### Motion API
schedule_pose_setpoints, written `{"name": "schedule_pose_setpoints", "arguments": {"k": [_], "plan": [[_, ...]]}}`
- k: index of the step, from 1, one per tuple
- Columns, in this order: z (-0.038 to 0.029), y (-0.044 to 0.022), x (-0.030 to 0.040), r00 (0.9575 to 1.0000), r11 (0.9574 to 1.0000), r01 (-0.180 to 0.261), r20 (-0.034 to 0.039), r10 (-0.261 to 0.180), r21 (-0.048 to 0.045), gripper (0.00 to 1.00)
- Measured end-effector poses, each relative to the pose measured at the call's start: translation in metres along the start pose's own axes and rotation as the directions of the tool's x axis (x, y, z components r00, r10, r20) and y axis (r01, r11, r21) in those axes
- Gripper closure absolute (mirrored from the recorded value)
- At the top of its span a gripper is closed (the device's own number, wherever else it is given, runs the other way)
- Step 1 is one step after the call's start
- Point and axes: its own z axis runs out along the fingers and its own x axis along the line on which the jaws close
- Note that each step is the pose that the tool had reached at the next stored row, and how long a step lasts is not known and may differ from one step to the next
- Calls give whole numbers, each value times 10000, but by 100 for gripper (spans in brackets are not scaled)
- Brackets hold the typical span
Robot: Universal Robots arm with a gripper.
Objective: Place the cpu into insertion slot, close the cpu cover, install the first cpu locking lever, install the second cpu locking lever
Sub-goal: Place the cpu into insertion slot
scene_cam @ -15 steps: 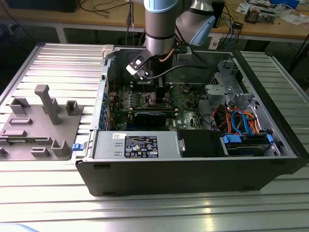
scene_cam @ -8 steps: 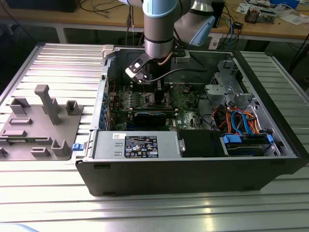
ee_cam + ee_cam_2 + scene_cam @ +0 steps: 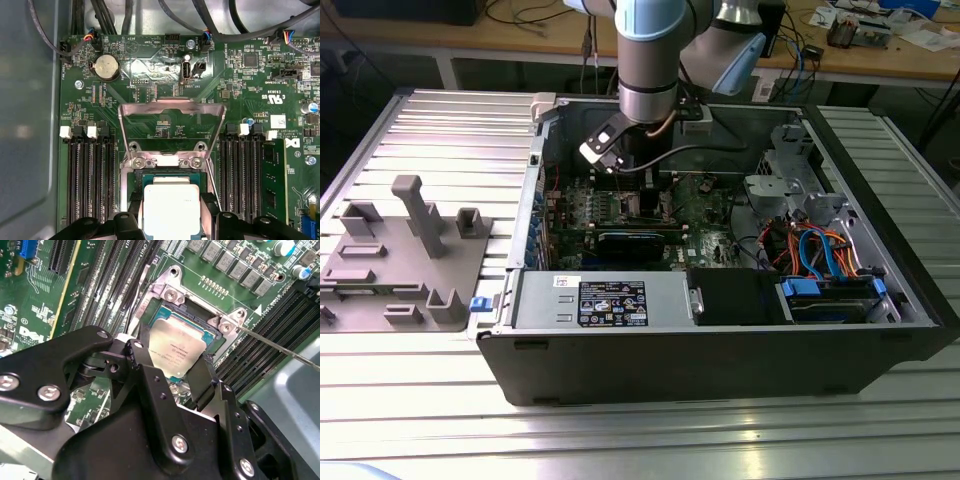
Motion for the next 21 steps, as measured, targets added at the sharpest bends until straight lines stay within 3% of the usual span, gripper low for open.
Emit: {"name": "schedule_pose_setpoints", "arguments": {"k": [21], "plan": [[22, -2, 4, 10000, 10000, -31, 15, 31, 2, 46]]}}
